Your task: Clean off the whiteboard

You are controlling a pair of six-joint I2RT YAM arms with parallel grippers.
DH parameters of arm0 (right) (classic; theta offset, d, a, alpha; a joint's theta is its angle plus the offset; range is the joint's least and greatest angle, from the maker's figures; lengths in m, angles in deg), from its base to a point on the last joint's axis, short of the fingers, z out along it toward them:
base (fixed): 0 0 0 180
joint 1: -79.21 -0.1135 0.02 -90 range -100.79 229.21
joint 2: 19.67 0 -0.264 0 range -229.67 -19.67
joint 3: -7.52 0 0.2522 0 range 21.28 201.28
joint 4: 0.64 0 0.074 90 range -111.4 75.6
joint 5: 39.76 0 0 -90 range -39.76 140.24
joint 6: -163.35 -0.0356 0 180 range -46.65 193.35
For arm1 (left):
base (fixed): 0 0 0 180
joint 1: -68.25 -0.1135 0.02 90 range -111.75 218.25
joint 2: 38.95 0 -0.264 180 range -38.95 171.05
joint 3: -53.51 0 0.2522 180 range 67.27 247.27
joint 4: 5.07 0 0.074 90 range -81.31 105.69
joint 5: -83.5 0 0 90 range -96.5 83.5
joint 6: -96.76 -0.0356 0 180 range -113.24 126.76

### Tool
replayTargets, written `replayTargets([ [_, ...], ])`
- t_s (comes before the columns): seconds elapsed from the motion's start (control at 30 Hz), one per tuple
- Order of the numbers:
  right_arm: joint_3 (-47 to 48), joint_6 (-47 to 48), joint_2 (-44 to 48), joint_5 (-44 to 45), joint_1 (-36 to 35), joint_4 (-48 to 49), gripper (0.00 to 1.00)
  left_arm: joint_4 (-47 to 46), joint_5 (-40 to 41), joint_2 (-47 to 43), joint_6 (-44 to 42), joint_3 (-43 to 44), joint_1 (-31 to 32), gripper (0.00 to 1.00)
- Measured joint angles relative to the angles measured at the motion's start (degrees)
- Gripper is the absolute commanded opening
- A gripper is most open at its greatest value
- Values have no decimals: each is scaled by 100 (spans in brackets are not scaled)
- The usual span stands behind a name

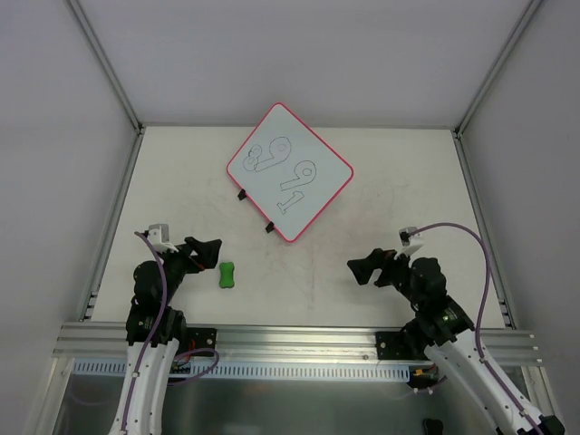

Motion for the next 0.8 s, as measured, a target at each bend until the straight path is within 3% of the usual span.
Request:
replayTargets([
  [0.17, -323, -190, -160, -302, 0, 992, 99, 31, 4, -33, 33, 0, 0, 99],
  [0.3, -557, -501, -798, -380, -2, 2135, 99, 31, 7, -50, 42, 0, 0, 99],
  [0.63, -511, -1150, -4218, -433, 13, 5914, 99, 125, 278, 706, 363, 7, 0, 99],
  [0.8, -92, -1550, -5775, -748, 103, 7434, 99, 173, 271, 575, 369, 7, 0, 99],
])
